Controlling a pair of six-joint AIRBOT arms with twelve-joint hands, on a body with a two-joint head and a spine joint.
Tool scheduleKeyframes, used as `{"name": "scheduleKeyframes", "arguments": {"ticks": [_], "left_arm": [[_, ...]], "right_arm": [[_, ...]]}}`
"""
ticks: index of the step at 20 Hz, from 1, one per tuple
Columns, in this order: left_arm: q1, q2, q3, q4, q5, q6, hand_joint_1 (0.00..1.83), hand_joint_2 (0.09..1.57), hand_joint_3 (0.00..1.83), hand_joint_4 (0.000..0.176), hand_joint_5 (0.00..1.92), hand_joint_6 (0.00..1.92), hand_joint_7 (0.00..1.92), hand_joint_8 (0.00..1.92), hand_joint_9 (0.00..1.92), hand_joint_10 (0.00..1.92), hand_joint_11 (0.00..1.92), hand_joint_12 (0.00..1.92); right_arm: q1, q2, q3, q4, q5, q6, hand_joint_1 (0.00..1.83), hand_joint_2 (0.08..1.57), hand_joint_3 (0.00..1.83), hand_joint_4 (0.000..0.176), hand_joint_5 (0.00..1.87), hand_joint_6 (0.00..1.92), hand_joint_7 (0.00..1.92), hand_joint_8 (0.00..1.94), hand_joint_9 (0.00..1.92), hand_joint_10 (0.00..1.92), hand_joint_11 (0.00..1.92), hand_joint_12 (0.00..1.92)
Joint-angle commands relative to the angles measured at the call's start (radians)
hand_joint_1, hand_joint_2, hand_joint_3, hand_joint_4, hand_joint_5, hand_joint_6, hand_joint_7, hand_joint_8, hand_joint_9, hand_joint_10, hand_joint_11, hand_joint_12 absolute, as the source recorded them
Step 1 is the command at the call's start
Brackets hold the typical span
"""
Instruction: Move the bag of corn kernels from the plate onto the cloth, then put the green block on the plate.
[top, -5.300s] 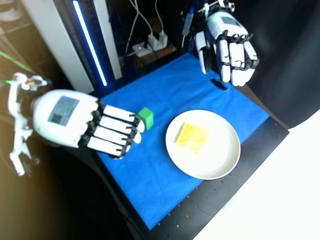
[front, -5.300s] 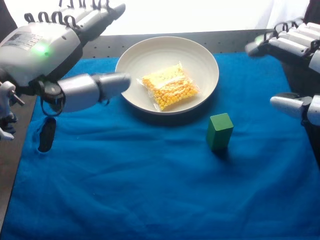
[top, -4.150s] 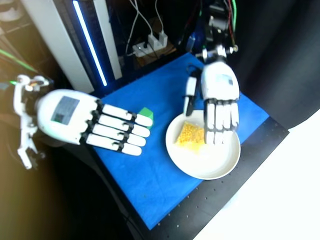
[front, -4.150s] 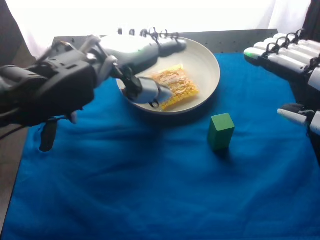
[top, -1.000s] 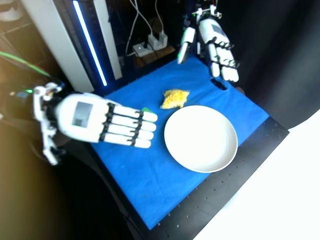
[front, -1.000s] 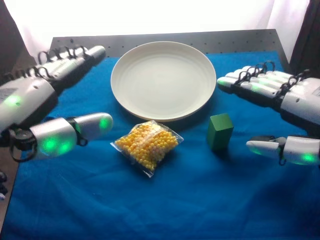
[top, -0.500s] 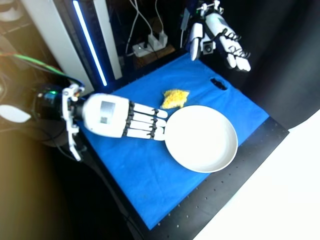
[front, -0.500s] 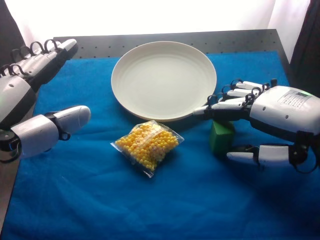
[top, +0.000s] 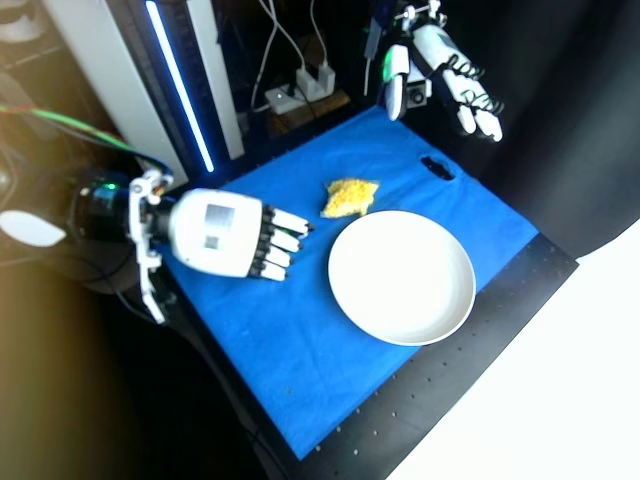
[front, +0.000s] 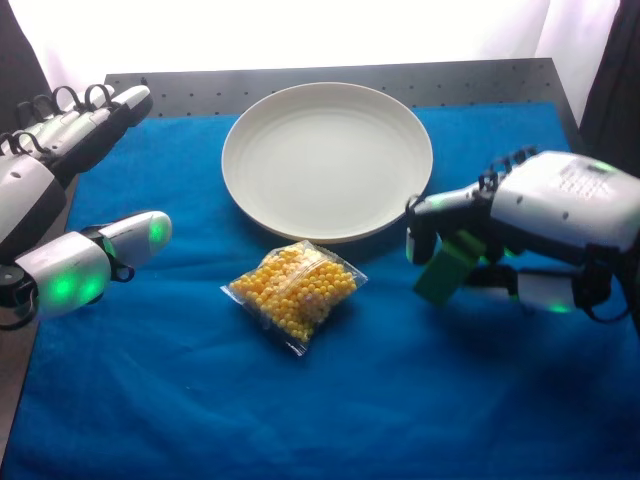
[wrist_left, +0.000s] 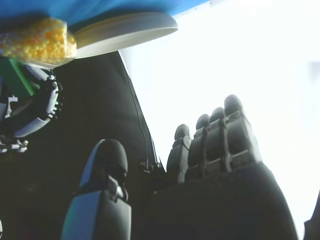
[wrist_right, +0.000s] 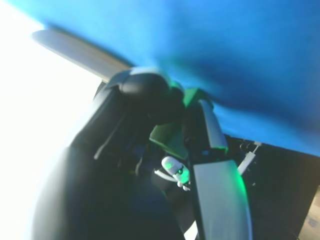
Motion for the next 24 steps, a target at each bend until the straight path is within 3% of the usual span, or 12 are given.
{"name": "scheduleKeyframes", "arguments": {"ticks": [1, 3, 4, 7, 11, 12, 13, 14, 15, 16, 17, 24], "left_arm": [[-0.005, 0.005, 0.000, 0.021, -0.127, -0.003, 0.32, 1.30, 0.00, 0.079, 0.08, 0.00, 0.00, 0.00, 0.00, 0.00, 0.00, 0.07], [-0.005, 0.004, 0.002, 0.019, -0.123, -0.003, 0.33, 1.31, 0.00, 0.078, 0.08, 0.00, 0.00, 0.00, 0.00, 0.00, 0.00, 0.03], [-0.005, 0.000, 0.005, 0.017, -0.116, -0.003, 0.47, 1.33, 0.00, 0.071, 0.09, 0.01, 0.00, 0.00, 0.00, 0.00, 0.00, 0.01], [-0.005, -0.014, 0.013, 0.017, -0.102, -0.003, 0.49, 1.33, 0.00, 0.103, 0.09, 0.00, 0.00, 0.00, 0.00, 0.00, 0.00, 0.01], [-0.005, -0.024, 0.013, 0.018, -0.098, -0.005, 0.58, 1.36, 0.00, 0.108, 0.09, 0.00, 0.00, 0.00, 0.01, 0.00, 0.02, 0.02], [-0.005, -0.026, 0.013, 0.019, -0.094, -0.005, 0.55, 1.36, 0.00, 0.103, 0.10, 0.00, 0.02, 0.02, 0.04, 0.00, 0.00, 0.26], [-0.005, -0.029, 0.015, 0.020, -0.092, -0.007, 0.57, 1.35, 0.00, 0.105, 0.11, 0.00, 0.03, 0.02, 0.07, 0.00, 0.00, 0.41], [-0.005, -0.031, 0.016, 0.020, -0.091, -0.011, 0.57, 1.35, 0.00, 0.100, 0.12, 0.00, 0.04, 0.01, 0.07, 0.00, 0.00, 0.48], [-0.005, -0.035, 0.019, 0.020, -0.091, -0.014, 0.59, 1.35, 0.00, 0.097, 0.12, 0.01, 0.04, 0.01, 0.06, 0.00, 0.00, 0.48], [-0.005, -0.039, 0.022, 0.020, -0.091, -0.017, 0.60, 1.34, 0.00, 0.085, 0.14, 0.01, 0.07, 0.01, 0.08, 0.01, 0.00, 0.55], [-0.005, -0.041, 0.025, 0.020, -0.091, -0.020, 0.61, 1.35, 0.00, 0.078, 0.15, 0.01, 0.08, 0.01, 0.09, 0.01, 0.00, 0.59], [-0.007, -0.047, 0.038, 0.030, -0.095, -0.038, 0.74, 1.33, 0.00, 0.097, 0.12, 0.00, 0.06, 0.01, 0.12, 0.01, 0.00, 0.87]], "right_arm": [[0.028, 0.002, 0.001, 0.008, 0.125, 0.000, 1.34, 1.24, 0.00, 0.000, 0.57, 1.40, 0.74, 1.39, 0.86, 1.47, 0.78, 1.70], [0.077, 0.010, 0.005, -0.014, 0.124, 0.000, 1.34, 1.24, 0.00, 0.000, 0.55, 1.43, 0.74, 1.40, 0.84, 1.49, 0.74, 1.72], [0.111, 0.013, 0.015, -0.029, 0.116, 0.001, 1.19, 1.30, 0.01, 0.000, 0.57, 1.35, 0.75, 1.66, 0.86, 1.71, 0.80, 1.90], [0.201, -0.003, 0.051, -0.076, 0.058, 0.013, 1.19, 1.29, 0.00, 0.000, 0.58, 1.37, 0.77, 1.59, 0.78, 1.64, 0.72, 1.91], [0.328, -0.082, 0.139, -0.125, -0.064, 0.015, 1.34, 1.24, 0.00, 0.000, 0.62, 1.25, 0.73, 1.41, 0.81, 1.56, 0.69, 1.68], [0.353, -0.103, 0.163, -0.132, -0.100, 0.015, 1.34, 1.25, 0.00, 0.000, 0.62, 1.27, 0.72, 1.41, 0.79, 1.59, 0.62, 1.71], [0.374, -0.127, 0.190, -0.137, -0.137, 0.015, 1.22, 1.28, 0.00, 0.000, 0.61, 1.26, 0.74, 1.61, 0.83, 1.66, 0.80, 1.87], [0.390, -0.155, 0.220, -0.139, -0.175, 0.015, 1.21, 1.25, 0.00, 0.000, 0.69, 1.33, 0.75, 1.47, 0.99, 1.73, 1.02, 1.89], [0.403, -0.190, 0.251, -0.141, -0.216, 0.015, 1.22, 1.24, 0.00, 0.000, 0.72, 1.18, 0.80, 1.50, 0.83, 1.49, 0.81, 1.80], [0.410, -0.218, 0.279, -0.146, -0.254, 0.015, 1.18, 1.24, 0.00, 0.000, 0.68, 1.32, 0.83, 1.37, 0.83, 1.07, 0.68, 1.56], [0.414, -0.250, 0.307, -0.153, -0.291, 0.015, 1.31, 1.22, 0.00, 0.000, 0.67, 1.32, 0.76, 1.30, 0.82, 1.37, 0.63, 1.46], [0.423, -0.412, 0.481, -0.170, -0.493, 0.014, 1.33, 1.24, 0.00, 0.000, 0.62, 1.34, 0.69, 1.40, 0.80, 1.52, 0.57, 1.52]]}}
